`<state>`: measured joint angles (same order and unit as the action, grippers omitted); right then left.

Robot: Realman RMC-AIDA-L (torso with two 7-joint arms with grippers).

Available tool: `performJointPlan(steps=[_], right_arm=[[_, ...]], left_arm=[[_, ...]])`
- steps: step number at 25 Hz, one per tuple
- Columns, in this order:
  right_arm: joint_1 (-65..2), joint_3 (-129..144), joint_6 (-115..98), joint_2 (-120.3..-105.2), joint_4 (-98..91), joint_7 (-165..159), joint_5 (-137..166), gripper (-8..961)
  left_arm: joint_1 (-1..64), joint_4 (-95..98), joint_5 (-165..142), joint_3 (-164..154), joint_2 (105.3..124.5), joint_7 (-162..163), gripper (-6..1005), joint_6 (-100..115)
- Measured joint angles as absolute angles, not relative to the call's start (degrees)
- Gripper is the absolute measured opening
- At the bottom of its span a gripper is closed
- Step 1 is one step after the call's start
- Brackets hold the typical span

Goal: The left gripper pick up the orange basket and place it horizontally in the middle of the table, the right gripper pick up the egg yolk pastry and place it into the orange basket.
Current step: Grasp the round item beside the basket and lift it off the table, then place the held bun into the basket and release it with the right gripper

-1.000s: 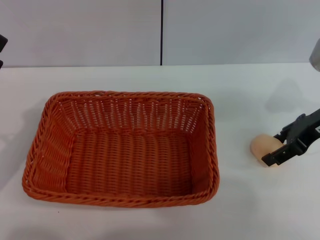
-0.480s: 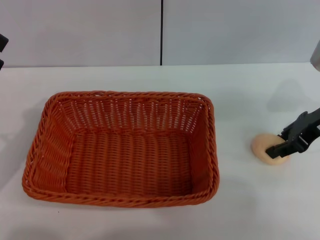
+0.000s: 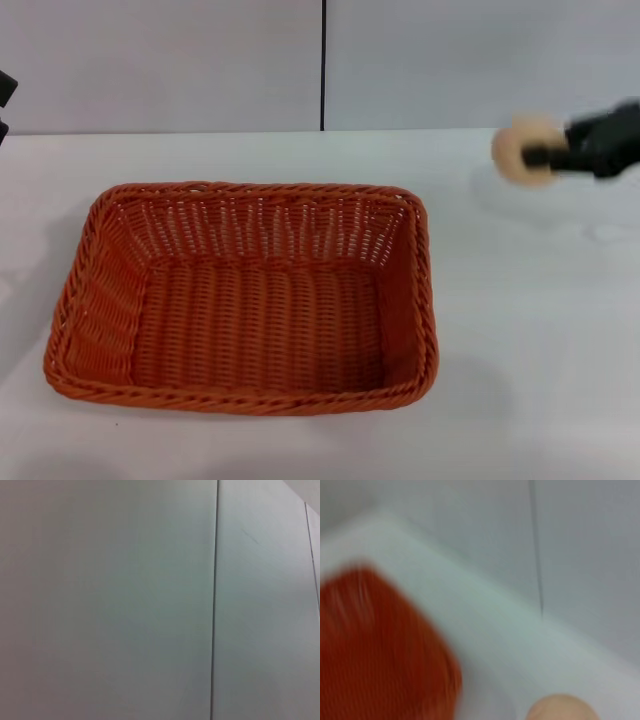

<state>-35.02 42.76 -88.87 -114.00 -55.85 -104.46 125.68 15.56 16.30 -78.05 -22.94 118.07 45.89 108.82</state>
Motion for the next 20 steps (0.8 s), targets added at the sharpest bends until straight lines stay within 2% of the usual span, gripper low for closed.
performJointPlan(steps=[2,5,9,20], right_arm=[[-31.7,42.2,-88.9,-114.61,-56.6,-98.7,110.1,318],[-30.4,42.5,-90.1,-115.34,-55.6,-93.9,100.9,299],[-30.7,43.0,-95.6,-117.63,-50.6,-83.0,87.9,262],[-39.2,53.0,-94.9,-118.38,-39.1,-75.9,85.8,179]], left_arm=[[15.4,16.3,-78.0,-22.9,118.05,45.9,410,108.8],[15.6,16.3,-78.0,-22.9,118.04,45.9,410,108.8],[16.0,16.3,-78.0,-22.9,118.07,46.0,410,108.8],[16.4,16.2,-78.0,-22.9,118.13,46.1,410,108.4]])
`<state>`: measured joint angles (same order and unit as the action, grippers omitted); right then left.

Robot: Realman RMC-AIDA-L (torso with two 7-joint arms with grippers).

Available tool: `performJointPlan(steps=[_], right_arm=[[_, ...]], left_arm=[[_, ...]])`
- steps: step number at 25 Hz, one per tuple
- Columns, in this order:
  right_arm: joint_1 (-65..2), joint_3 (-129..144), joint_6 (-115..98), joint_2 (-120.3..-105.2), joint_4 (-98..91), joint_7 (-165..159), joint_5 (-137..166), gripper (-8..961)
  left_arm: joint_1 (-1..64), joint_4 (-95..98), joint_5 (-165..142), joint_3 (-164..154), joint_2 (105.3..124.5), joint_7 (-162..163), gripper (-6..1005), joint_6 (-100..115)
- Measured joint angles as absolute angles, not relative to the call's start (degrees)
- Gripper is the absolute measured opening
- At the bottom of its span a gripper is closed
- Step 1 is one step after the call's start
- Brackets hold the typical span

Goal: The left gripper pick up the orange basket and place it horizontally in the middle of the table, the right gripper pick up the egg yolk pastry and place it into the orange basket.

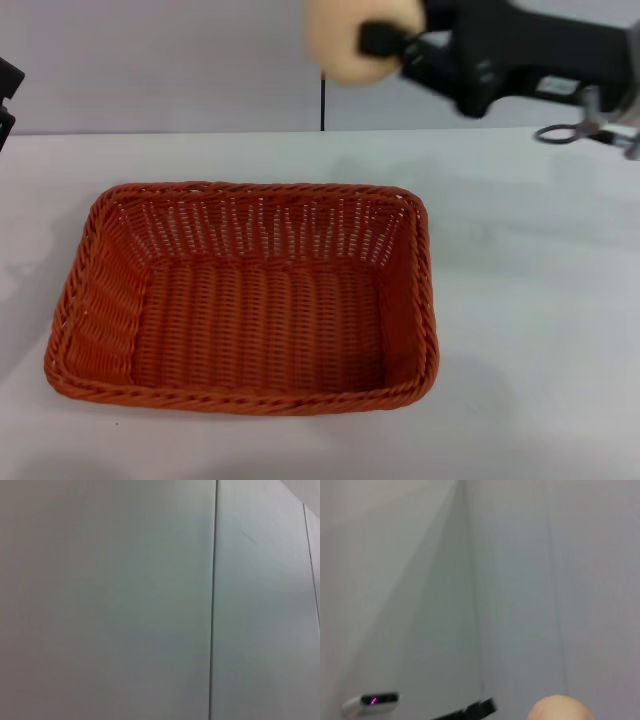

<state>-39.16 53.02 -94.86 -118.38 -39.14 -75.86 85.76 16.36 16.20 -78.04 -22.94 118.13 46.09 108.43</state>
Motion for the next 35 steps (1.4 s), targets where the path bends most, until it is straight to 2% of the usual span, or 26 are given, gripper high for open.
performJointPlan(steps=[4,14,19,26,35], right_arm=[[-39.5,56.3,-91.6,-118.84,-39.0,-76.7,85.6,190],[-38.1,55.9,-91.5,-118.55,-39.1,-76.8,85.5,425],[-36.7,54.9,-91.8,-118.42,-39.4,-76.8,85.3,618],[-34.2,49.8,-92.0,-118.72,-39.4,-75.3,83.8,799],[-25.0,35.7,-91.5,-118.65,-31.4,-64.6,66.4,797]], left_arm=[[16.4,15.7,-78.0,-23.0,118.09,46.0,410,108.1],[16.5,15.6,-78.0,-23.1,118.03,45.9,409,107.8],[16.5,15.6,-78.0,-23.2,118.03,45.9,409,107.4],[16.6,15.6,-78.0,-23.2,118.08,45.9,409,107.3],[15.9,15.6,-77.0,-22.2,118.21,45.9,409,107.3]])
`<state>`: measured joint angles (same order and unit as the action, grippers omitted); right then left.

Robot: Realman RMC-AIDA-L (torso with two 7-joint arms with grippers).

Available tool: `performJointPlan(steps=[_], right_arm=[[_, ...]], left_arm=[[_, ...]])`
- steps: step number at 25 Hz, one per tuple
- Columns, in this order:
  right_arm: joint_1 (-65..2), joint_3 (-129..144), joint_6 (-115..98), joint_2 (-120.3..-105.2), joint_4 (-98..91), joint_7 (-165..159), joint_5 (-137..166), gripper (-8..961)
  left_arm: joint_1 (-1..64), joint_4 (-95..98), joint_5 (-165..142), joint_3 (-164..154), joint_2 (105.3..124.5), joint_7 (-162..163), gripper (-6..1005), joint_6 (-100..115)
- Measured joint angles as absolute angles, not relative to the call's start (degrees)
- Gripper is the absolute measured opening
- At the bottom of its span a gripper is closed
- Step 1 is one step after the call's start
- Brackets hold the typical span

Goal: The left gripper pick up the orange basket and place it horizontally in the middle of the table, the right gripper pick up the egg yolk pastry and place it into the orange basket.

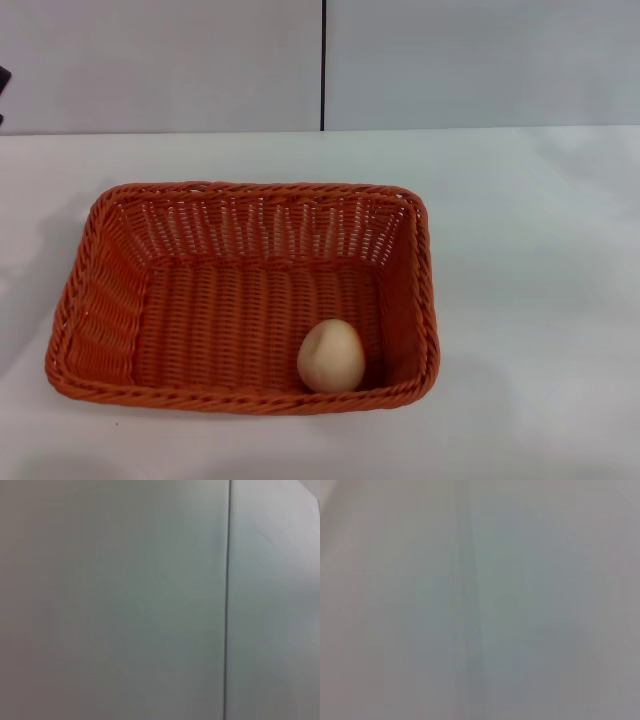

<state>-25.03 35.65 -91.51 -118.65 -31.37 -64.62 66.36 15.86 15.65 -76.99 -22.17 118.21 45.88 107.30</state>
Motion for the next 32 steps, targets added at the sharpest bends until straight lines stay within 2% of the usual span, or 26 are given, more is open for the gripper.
performJointPlan(steps=[9,19,24,32], right_arm=[[-19.1,15.7,-91.5,-118.73,-18.3,-50.0,60.5,796],[-17.7,7.6,-91.4,-118.74,-12.1,-42.9,60.5,795],[-17.0,7.3,-91.4,-118.74,-12.0,-42.8,60.5,795],[-16.3,5.9,-91.4,-118.81,-11.9,-42.8,60.5,795]], left_arm=[[16.3,11.8,-76.5,-16.7,118.25,43.0,408,107.2],[16.5,5.7,-76.5,-9.3,118.38,36.5,408,107.8],[17.0,1.9,-76.4,-5.8,118.47,31.9,479,107.8],[17.3,1.3,-76.5,-5.0,118.48,30.9,677,107.8]])
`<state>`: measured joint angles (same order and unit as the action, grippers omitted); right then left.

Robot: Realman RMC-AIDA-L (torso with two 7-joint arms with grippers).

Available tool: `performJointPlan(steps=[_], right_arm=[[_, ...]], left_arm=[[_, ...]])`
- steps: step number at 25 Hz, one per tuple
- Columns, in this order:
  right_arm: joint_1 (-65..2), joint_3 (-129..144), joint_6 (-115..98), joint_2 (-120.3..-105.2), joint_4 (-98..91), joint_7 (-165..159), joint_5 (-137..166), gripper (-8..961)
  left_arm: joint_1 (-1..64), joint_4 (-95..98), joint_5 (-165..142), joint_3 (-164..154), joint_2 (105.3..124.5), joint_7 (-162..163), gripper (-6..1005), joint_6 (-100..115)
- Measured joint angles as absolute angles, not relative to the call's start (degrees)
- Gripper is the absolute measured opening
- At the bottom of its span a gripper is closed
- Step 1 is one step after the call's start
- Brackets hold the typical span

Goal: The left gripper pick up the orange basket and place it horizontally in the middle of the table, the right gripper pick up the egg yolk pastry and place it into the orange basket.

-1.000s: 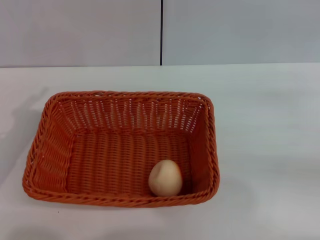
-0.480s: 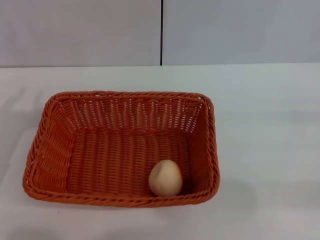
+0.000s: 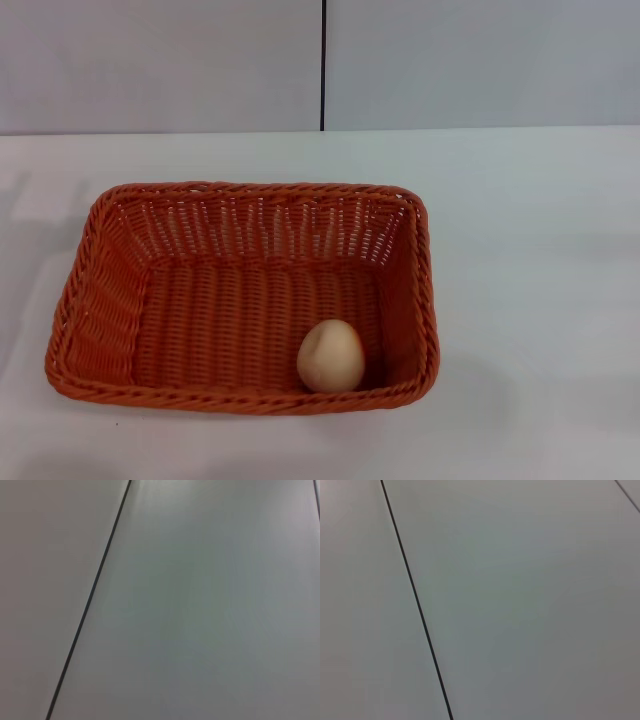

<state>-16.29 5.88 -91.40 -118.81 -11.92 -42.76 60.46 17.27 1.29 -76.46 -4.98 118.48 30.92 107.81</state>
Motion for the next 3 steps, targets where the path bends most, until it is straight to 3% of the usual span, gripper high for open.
performJointPlan(steps=[3], right_arm=[[-16.1,5.6,-91.4,-118.83,-11.8,-42.7,60.5,795]], left_arm=[[17.4,1.0,-76.5,-4.7,118.48,30.9,677,107.8]])
